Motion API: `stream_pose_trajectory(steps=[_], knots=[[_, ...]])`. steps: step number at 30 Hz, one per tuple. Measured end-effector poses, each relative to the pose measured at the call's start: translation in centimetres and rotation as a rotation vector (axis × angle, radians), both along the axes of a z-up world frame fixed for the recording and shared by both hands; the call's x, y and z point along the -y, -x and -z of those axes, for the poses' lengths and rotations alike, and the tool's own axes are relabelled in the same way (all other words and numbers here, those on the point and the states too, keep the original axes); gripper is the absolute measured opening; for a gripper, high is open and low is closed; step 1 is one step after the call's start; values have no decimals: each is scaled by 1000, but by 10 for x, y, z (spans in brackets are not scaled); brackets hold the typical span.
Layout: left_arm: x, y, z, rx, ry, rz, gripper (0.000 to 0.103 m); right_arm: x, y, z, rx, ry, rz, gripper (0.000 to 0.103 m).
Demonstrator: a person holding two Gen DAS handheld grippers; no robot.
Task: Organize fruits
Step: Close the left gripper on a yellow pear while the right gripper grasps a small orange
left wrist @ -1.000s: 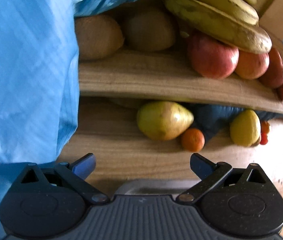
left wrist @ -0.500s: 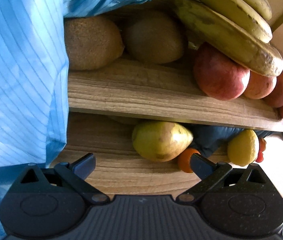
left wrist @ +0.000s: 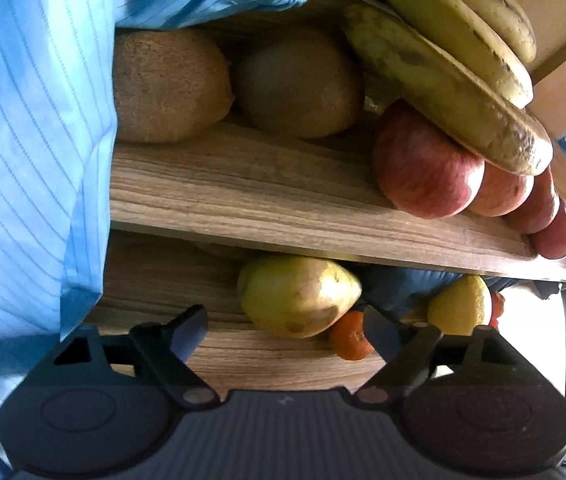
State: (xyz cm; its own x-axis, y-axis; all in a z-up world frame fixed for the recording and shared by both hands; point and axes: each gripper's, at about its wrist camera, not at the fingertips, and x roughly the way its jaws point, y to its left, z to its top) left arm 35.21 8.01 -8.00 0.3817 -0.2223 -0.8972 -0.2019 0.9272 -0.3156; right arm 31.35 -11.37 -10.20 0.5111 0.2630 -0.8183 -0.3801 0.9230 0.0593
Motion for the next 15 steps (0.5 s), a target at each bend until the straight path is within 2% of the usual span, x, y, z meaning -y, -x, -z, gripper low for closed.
stream_pose_trajectory(steps=[6, 11, 15], knots=[[-12, 0, -6, 5, 20, -13, 77, -6, -8, 2, -7, -6, -27, 75], [-12, -1, -7, 5, 35, -18, 66, -11, -9, 3, -16, -13, -48, 66], [-15, -3, -7, 7, 44, -19, 63, -14, -11, 5, -17, -14, -66, 58]])
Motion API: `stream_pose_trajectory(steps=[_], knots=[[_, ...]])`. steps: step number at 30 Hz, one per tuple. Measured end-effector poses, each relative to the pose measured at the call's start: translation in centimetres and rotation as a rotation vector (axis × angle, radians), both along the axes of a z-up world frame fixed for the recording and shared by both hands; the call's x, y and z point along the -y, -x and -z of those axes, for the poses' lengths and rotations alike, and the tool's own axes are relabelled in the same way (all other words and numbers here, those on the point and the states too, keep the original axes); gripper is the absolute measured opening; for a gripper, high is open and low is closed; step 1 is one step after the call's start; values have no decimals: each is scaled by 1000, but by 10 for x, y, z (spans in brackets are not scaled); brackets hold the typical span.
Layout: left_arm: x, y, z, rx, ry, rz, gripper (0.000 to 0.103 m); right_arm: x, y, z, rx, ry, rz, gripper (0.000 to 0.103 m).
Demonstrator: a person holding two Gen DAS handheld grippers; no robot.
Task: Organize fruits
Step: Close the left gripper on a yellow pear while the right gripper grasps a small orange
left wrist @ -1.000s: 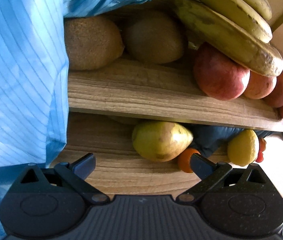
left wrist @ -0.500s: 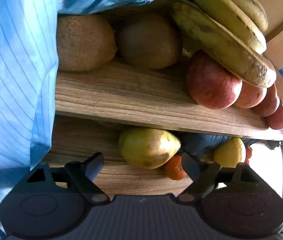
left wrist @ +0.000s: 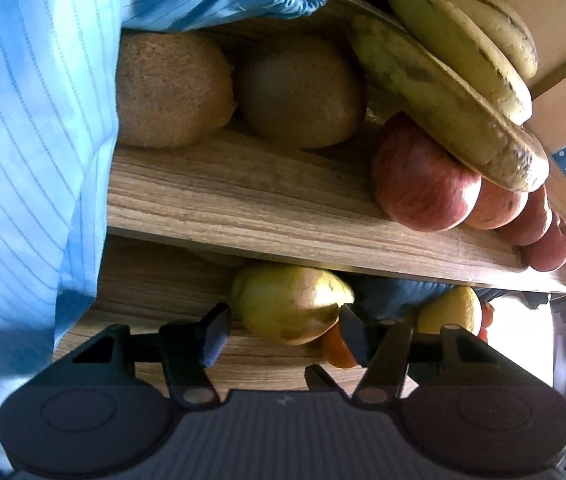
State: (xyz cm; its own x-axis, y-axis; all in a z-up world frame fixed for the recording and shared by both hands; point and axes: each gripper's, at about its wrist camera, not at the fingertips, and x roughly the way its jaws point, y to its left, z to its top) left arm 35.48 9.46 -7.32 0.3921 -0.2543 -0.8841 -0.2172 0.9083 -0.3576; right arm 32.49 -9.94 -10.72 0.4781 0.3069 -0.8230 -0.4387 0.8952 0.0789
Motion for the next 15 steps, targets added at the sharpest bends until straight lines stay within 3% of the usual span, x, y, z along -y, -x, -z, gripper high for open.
stream_pose_trajectory(steps=[7, 15], knots=[[1, -5, 3, -4, 8, -2, 64, -1, -4, 2, -8, -3, -14, 49], [-1, -6, 7, -10, 23, -5, 64, -5, -3, 10, -15, -8, -26, 49]])
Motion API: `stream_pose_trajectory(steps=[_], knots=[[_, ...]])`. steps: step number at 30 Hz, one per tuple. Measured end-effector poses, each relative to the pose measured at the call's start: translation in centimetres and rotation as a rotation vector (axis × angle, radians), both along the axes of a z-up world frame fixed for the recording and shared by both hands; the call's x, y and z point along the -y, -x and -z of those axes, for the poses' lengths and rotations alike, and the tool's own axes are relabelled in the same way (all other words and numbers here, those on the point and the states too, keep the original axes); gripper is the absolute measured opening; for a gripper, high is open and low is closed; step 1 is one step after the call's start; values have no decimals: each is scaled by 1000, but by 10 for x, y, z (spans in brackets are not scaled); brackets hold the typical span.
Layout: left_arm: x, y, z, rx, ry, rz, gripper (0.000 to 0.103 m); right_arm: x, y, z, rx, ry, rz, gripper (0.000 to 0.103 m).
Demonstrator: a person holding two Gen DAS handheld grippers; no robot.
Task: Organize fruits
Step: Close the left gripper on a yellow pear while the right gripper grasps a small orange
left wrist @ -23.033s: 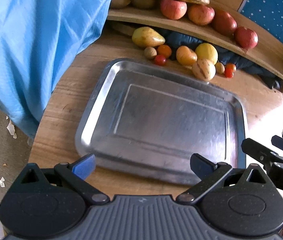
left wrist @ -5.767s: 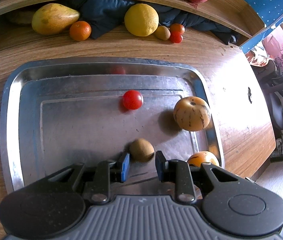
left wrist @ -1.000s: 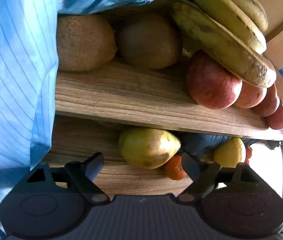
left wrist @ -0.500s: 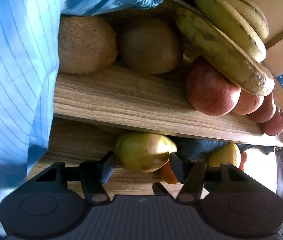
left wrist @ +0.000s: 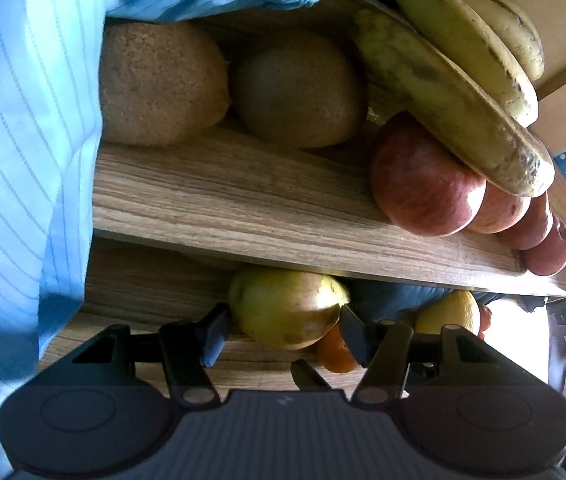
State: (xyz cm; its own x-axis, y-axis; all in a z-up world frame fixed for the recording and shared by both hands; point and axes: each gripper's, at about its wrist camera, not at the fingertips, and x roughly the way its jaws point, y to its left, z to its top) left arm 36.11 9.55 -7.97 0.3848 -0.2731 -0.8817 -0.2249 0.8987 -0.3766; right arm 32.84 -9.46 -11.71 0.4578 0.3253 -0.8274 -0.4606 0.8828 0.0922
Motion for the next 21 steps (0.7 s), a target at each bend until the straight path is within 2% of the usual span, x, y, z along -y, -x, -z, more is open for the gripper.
stream_pose_trajectory(steps=[10, 14, 21], knots=[[-4, 3, 3, -3, 14, -16, 64, 11, 4, -7, -9, -15, 6, 41], [-6, 5, 3, -3, 15, -17, 63, 13, 4, -4, -9, -17, 10, 34], [-7, 6, 1, 0, 12, -15, 63, 19, 7, -2, -17, -23, 18, 33]])
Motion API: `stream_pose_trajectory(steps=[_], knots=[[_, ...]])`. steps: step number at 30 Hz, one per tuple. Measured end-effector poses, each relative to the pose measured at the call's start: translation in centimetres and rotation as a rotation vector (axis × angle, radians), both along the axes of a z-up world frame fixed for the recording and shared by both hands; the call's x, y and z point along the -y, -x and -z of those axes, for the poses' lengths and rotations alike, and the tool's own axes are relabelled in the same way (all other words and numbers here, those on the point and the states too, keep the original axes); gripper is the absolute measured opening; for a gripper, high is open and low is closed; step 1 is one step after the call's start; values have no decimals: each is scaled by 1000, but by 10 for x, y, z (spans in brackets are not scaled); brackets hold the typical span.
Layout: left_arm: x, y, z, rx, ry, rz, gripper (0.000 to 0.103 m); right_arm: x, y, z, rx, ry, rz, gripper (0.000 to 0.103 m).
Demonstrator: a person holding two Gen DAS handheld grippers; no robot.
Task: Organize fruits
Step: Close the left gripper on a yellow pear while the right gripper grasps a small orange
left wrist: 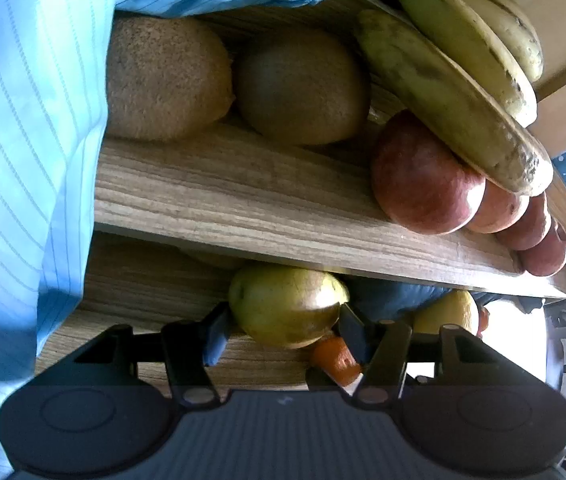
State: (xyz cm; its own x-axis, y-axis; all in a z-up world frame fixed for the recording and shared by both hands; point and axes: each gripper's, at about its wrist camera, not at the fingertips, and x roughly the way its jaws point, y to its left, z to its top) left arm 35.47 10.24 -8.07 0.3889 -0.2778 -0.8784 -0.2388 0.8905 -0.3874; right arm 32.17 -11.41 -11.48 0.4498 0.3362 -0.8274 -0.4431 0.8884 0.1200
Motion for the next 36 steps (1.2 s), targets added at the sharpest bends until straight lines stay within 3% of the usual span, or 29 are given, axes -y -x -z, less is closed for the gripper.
stream_pose_trajectory(steps=[11, 36], knots=[[3, -5, 1, 2, -17, -3, 69, 10, 11, -2, -6, 1, 35, 34], [37, 12, -5, 35, -60, 26, 60, 19, 29, -15, 15, -22, 97, 34]])
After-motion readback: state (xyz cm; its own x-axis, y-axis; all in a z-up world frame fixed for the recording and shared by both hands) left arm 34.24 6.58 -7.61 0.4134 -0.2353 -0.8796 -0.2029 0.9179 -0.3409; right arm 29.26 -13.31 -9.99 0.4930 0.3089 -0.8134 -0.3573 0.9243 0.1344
